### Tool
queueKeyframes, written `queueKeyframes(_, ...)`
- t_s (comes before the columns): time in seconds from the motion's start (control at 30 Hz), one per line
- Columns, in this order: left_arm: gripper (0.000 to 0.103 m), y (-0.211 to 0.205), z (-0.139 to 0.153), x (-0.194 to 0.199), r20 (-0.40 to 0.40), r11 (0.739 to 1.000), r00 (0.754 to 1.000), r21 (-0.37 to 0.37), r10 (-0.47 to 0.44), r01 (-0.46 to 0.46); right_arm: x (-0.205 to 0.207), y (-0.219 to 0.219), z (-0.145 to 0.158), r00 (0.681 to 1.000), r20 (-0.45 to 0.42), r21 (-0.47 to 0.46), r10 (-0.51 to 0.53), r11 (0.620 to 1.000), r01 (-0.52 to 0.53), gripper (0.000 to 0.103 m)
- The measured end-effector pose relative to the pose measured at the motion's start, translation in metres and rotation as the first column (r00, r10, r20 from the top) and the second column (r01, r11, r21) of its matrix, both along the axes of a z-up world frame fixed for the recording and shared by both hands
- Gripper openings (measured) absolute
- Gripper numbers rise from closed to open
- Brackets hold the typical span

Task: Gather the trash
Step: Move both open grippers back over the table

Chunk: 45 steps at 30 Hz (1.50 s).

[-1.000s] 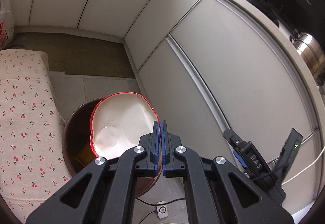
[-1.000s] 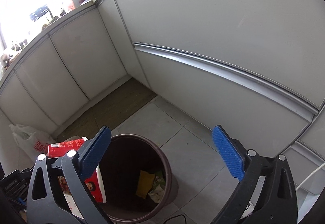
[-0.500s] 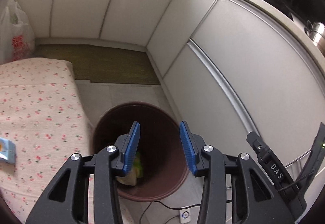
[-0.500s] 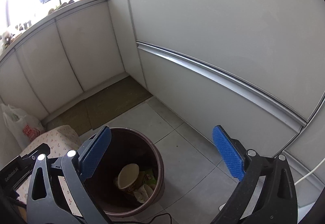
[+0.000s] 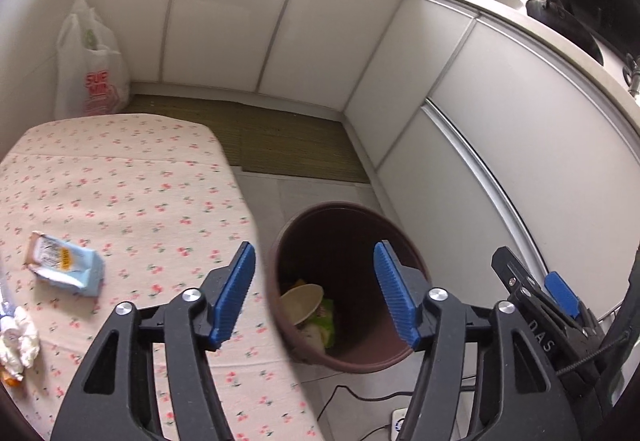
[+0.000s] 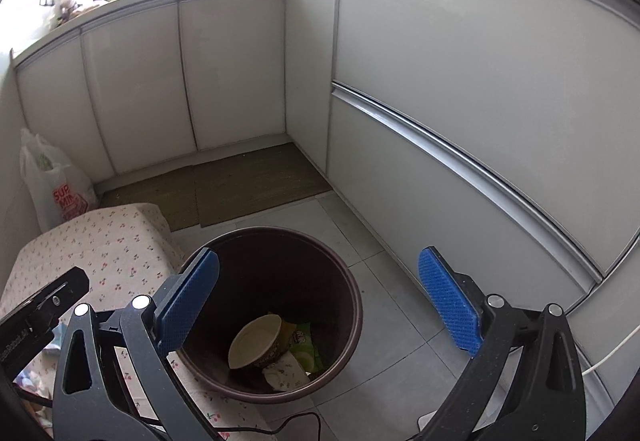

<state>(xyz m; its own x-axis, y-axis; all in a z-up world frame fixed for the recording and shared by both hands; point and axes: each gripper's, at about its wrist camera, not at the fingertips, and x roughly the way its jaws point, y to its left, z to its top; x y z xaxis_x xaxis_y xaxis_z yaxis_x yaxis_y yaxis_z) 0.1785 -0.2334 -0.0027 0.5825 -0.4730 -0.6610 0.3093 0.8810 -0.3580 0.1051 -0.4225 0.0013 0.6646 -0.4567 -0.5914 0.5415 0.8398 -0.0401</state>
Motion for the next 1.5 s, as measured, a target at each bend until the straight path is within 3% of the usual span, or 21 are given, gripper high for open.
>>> queueKeyframes(0.43, 0.067, 0.086, -0.012, -0.012, -0.051, 0.986, 0.985, 0.004, 0.166, -0.166, 0.007, 0.082, 0.006, 0.985, 0.003, -0.091, 0.174, 0.981, -0.173, 0.096)
queueKeyframes(0.7, 0.067, 0.143, -0.025, -0.023, -0.086, 0.967, 0.963, 0.022, 0.255, -0.254, 0.017, 0.145, -0.002, 0.953, -0.047, -0.13, 0.3, 0.944, -0.304, 0.096)
queueKeyframes(0.83, 0.074, 0.178, -0.032, -0.032, -0.098, 0.947, 0.942, 0.029, 0.321, -0.32, 0.02, 0.175, -0.006, 0.931, -0.063, -0.13, 0.359, 0.922, -0.364, 0.096)
queueKeyframes(1.2, 0.074, 0.257, -0.051, -0.044, -0.136, 0.896, 0.886, 0.062, 0.444, -0.44, 0.034, 0.259, -0.027, 0.855, -0.146, -0.143, 0.498, 0.844, -0.517, 0.096)
queueKeyframes(1.5, 0.074, 0.32, -0.079, -0.05, -0.207, 0.847, 0.822, 0.095, 0.531, -0.523, 0.038, 0.321, -0.046, 0.781, -0.2, -0.148, 0.592, 0.77, -0.621, 0.096)
